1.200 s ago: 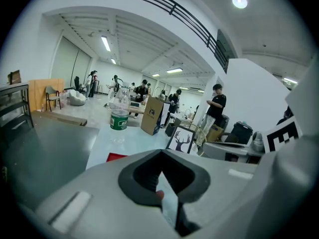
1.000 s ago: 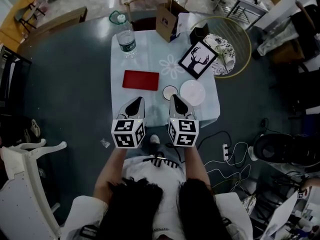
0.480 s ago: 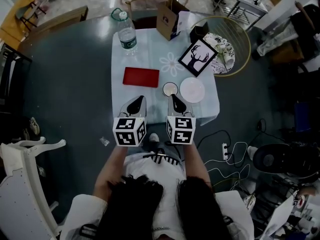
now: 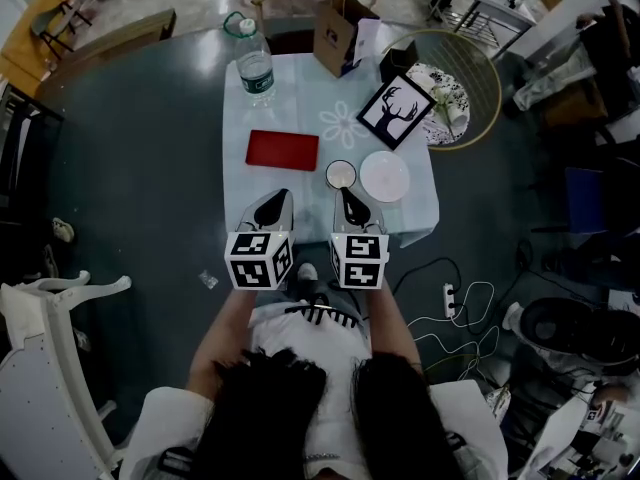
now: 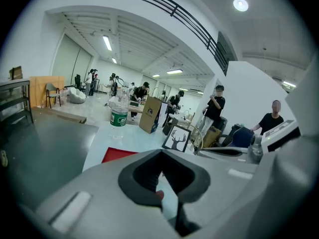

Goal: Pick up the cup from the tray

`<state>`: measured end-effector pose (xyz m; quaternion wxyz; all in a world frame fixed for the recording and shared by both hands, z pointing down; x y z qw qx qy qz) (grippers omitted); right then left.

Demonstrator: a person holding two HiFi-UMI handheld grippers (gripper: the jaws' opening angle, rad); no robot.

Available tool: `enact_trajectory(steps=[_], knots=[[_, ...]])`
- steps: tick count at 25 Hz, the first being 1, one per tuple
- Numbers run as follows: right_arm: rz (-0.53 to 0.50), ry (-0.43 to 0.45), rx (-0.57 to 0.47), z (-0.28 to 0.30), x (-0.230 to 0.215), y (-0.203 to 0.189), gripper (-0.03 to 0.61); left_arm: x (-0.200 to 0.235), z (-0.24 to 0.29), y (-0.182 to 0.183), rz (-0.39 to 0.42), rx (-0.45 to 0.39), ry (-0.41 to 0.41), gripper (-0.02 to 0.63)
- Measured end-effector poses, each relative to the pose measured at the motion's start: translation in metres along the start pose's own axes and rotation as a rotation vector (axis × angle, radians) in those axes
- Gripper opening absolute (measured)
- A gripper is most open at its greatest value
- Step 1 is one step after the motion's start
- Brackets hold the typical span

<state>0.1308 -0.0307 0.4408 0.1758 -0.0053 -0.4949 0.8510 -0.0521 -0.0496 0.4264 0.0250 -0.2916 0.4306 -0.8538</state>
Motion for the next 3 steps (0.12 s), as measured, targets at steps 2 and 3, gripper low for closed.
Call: enact_trajectory(steps=[2,3], knots=[[-0.012,-0.002,0.001,-0.0006,0.0016,0.0002,0.023,-0.0002,-0.0009,0.0005,-0.021,-0.006,-0.008,0.0],[-0.014,-0.002,0.0,-0.0007,0.0023,0.0003,0.023,-0.0003,-0.0011,0.0008,-0.028,-0.009,-0.012,0.0]])
Point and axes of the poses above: the fingertips, and each gripper's own axes: z forward along the fingers, x to its left, y out of its top, the point moved 10 cm from there along -z, backward along the fingers, and after that the axes turned 11 degrees about -z, right-handed, at the moved point
